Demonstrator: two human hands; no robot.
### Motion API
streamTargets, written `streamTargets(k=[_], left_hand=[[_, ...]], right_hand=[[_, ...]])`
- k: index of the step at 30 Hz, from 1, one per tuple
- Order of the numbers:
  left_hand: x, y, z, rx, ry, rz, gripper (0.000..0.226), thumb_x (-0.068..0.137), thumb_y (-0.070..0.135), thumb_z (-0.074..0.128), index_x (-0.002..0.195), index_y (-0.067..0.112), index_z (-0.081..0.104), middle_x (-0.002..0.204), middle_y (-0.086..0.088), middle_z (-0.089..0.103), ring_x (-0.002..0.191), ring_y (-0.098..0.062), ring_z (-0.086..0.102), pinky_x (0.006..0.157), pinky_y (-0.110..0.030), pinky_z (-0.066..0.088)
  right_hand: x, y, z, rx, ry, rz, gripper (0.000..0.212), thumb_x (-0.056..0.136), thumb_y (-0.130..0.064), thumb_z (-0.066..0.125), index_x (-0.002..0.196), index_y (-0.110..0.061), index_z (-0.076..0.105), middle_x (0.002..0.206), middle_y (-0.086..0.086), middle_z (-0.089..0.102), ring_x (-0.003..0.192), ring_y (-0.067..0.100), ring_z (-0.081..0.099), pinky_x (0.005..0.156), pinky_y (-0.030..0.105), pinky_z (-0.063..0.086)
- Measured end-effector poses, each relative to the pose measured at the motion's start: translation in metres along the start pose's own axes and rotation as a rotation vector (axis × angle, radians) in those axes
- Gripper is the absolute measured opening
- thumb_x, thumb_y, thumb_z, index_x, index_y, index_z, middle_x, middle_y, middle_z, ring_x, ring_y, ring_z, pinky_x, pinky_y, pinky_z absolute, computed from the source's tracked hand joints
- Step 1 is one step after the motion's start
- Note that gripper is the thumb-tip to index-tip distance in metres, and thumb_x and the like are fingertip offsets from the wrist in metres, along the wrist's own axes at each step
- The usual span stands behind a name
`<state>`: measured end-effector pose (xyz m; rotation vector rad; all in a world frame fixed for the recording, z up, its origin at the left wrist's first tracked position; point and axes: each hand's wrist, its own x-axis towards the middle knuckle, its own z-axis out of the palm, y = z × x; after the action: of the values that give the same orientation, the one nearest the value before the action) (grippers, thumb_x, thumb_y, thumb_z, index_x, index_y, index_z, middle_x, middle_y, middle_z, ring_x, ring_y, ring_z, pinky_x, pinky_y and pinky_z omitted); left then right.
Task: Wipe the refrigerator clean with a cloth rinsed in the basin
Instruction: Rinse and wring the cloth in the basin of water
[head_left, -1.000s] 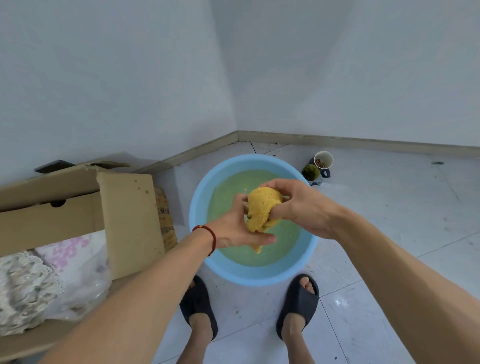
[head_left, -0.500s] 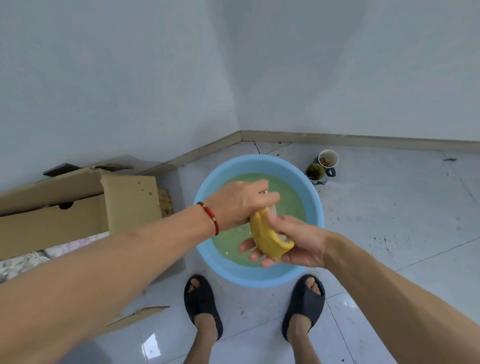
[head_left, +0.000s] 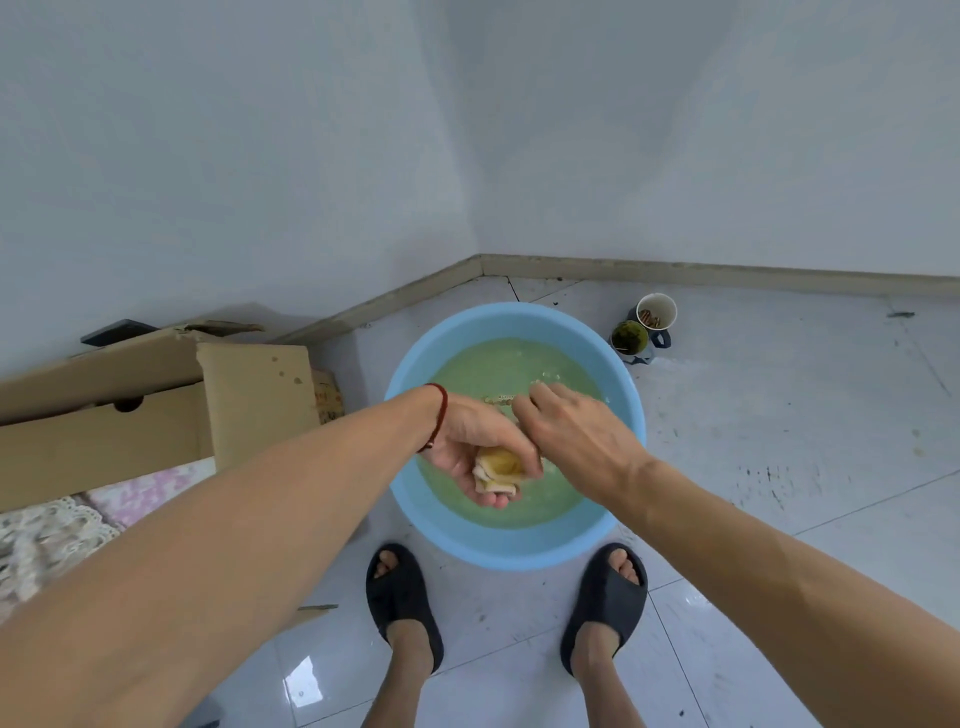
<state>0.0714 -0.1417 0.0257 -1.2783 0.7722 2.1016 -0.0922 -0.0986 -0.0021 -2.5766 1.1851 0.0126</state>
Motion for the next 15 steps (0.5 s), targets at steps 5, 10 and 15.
streamTargets(k=[5,10,15], left_hand=[[-0.002,0.003,0.006,0.411,0.303,0.107,0.015,0.081,-0.003,0.070,0.090,0.008,0.065,0.071,-0.008,0.065,0.064,-0.025,0.068,0.065,-0.039,0.060],[0.000,-0.011,0.016,0.968,0.824,0.793,0.018,0.081,0.015,0.071,0.099,0.018,0.069,0.081,-0.002,0.060,0.073,-0.024,0.060,0.062,-0.032,0.046],[0.000,-0.015,0.008,1.181,1.030,1.151,0.017,0.081,0.006,0.068,0.097,0.008,0.066,0.083,-0.007,0.055,0.064,-0.024,0.053,0.052,-0.034,0.044]], right_hand=[[-0.007,0.011,-0.026,0.867,-0.339,0.402,0.050,0.074,-0.039,0.083,0.115,-0.021,0.060,0.108,-0.003,0.061,0.093,0.017,0.059,0.080,0.029,0.049],[-0.024,0.019,-0.017,1.967,-0.366,0.860,0.059,0.084,-0.057,0.068,0.117,-0.008,0.072,0.118,0.018,0.068,0.108,0.029,0.064,0.089,0.044,0.052],[-0.028,-0.006,-0.025,2.318,-0.698,0.498,0.082,0.075,-0.045,0.090,0.133,0.000,0.053,0.113,0.026,0.071,0.087,0.030,0.076,0.053,0.024,0.060]])
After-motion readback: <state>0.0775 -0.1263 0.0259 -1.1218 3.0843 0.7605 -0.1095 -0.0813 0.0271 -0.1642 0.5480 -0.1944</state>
